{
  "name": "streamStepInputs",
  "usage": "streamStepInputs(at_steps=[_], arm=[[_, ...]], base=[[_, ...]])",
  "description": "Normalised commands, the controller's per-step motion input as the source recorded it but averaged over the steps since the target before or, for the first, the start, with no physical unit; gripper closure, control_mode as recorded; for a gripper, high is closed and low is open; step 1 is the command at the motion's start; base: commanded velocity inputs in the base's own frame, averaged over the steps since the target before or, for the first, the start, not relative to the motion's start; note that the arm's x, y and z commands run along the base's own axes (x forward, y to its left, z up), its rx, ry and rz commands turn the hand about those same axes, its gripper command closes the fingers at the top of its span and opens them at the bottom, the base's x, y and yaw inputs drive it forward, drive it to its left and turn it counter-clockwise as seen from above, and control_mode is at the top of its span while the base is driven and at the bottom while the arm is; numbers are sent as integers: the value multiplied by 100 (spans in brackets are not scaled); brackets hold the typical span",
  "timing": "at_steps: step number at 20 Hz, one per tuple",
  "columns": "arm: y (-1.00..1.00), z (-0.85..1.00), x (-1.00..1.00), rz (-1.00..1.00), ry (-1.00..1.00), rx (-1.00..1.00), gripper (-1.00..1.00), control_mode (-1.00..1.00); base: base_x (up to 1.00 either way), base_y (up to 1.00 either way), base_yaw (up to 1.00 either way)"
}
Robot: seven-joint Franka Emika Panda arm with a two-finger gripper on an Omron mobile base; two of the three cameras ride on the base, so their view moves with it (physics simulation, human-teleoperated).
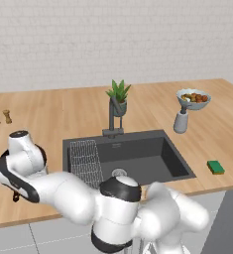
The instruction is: Pick the pan and sponge and place them into the sink. Then turn on the water.
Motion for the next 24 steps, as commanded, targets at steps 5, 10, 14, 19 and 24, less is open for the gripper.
streamStepInputs(at_steps=[5, 10, 14, 19, 24], arm=[[34, -13, 18, 0, 0, -12, -100, -100], [38, -16, 26, 0, 0, -13, -100, -100], [28, -13, 25, 0, 0, -9, -100, -100], [6, -32, 12, 0, -1, -5, -100, -100], [-16, -60, 0, 0, -8, 0, -100, -100]], base=[[0, 0, 0], [0, 0, 0], [0, 0, 0], [0, 0, 0], [0, 0, 0]])
